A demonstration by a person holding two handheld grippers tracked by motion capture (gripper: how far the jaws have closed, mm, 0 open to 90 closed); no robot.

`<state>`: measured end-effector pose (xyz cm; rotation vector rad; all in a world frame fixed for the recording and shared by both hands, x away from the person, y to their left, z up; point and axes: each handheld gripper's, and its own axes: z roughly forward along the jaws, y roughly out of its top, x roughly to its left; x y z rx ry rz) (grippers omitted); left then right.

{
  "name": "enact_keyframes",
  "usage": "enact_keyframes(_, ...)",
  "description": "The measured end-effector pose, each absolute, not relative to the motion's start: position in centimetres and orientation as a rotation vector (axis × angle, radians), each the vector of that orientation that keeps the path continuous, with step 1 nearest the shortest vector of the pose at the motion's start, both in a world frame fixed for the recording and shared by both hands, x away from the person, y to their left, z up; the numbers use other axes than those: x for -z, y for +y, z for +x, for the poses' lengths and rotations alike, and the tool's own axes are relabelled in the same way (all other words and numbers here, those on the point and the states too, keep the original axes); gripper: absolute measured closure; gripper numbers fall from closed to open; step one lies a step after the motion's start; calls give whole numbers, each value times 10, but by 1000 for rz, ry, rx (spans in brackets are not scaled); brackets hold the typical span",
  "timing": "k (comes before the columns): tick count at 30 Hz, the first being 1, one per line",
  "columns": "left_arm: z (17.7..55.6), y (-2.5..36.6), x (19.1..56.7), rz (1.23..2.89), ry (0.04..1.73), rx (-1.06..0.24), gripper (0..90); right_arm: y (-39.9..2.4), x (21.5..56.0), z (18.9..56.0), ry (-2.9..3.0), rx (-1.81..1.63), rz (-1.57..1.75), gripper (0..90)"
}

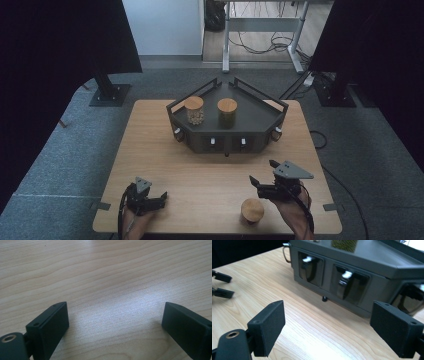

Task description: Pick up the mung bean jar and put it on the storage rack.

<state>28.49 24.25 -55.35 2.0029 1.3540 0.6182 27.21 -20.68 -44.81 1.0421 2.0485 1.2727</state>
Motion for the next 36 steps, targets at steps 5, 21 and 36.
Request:
enact_keyframes(5,285,243,553,2009,1350,-617,70,-220,460,276,2034,-1249,1073,122)
enact_keyframes(21,284,242,553,2009,1351,-617,70,-253,507,288,2004,-1104,1175,126)
enact_keyframes(36,284,242,553,2009,1351,-617,70,-264,538,293,2000,-1023,1257,126)
